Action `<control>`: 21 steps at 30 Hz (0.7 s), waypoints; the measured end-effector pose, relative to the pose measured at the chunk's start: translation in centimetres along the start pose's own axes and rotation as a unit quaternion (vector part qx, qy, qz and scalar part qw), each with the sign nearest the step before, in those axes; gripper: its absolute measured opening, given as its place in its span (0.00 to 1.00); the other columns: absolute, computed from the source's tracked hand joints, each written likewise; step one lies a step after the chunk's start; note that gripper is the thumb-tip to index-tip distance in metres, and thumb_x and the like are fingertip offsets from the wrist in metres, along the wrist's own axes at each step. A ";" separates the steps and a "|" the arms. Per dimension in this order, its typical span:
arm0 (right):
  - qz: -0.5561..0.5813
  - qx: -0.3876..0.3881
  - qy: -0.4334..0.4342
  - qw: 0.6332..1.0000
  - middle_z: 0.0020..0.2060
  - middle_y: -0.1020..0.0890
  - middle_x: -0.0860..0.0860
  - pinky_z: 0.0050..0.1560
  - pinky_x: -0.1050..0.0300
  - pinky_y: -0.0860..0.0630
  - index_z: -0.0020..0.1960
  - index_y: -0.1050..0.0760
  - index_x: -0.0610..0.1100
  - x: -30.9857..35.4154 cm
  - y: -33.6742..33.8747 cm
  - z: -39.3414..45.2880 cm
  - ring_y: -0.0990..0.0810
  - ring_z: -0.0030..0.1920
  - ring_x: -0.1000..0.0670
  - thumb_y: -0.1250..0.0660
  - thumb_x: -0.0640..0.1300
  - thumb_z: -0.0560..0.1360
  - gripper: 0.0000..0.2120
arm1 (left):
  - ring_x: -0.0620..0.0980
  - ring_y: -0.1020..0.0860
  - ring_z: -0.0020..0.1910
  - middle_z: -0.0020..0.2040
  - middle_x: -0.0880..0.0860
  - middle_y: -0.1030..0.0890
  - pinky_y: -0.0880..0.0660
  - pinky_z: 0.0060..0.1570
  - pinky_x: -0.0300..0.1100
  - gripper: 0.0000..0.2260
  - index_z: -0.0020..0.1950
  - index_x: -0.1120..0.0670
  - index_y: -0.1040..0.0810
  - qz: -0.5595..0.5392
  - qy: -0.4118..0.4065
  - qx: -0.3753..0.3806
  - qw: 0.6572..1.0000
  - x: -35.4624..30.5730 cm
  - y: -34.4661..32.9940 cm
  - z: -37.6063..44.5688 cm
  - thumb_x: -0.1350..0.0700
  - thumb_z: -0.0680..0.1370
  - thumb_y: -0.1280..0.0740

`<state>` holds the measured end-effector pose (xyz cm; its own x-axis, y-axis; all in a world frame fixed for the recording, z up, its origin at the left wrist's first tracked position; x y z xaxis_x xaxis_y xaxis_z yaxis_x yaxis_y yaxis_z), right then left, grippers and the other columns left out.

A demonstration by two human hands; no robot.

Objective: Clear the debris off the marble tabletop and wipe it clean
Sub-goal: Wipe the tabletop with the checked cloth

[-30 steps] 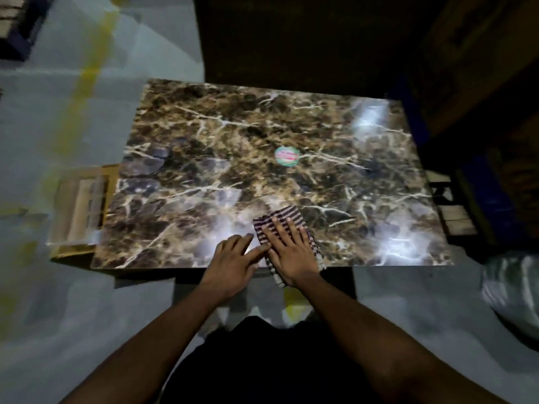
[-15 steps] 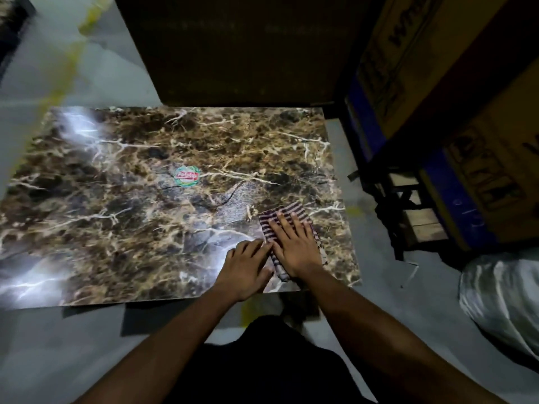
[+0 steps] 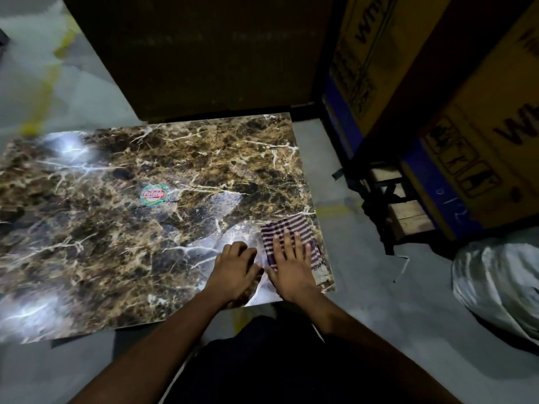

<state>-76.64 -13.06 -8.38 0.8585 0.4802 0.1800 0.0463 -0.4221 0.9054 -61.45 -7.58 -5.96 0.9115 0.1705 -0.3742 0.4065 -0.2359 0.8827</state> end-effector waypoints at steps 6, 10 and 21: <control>-0.029 -0.012 -0.032 0.999 0.83 0.57 0.42 0.80 0.39 0.58 0.83 0.64 0.41 -5.3 1.9 -0.4 0.62 0.82 0.37 0.46 0.38 0.84 0.35 | 0.56 0.35 0.65 0.66 0.52 0.33 0.32 0.60 0.52 0.24 0.70 0.48 0.30 0.004 -0.029 0.011 1.000 -2.9 -1.0 1.7 0.39 0.79 0.48; 0.068 -0.047 -0.119 0.989 0.80 0.41 0.39 0.70 0.47 0.32 0.83 0.55 0.41 -11.6 5.2 0.0 0.32 0.75 0.38 0.38 0.32 0.79 0.39 | 0.56 0.36 0.67 0.68 0.53 0.33 0.32 0.62 0.52 0.32 0.73 0.49 0.31 -0.007 -0.060 0.019 0.998 -5.5 -1.1 2.9 0.37 0.75 0.54; 0.236 -0.290 -0.178 0.910 0.72 0.28 0.41 0.56 0.45 0.20 0.81 0.40 0.45 -19.1 14.6 -1.6 0.21 0.61 0.39 0.42 0.35 0.83 0.27 | 0.56 0.33 0.67 0.69 0.53 0.30 0.30 0.63 0.49 0.27 0.74 0.49 0.31 -0.033 -0.111 -0.015 0.993 -10.0 -0.5 6.5 0.41 0.77 0.46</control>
<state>-93.21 -27.20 2.02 0.8282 0.0278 0.5598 -0.5602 0.0087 0.8283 -70.33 -15.41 -4.52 0.8756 -0.0304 -0.4820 0.4669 -0.2018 0.8610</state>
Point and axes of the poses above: each hand's wrist, its own z-axis towards the middle knuckle, its own y-axis out of the back of the hand, x = y × z, the point moved 5 cm from there along z, towards the middle knuckle
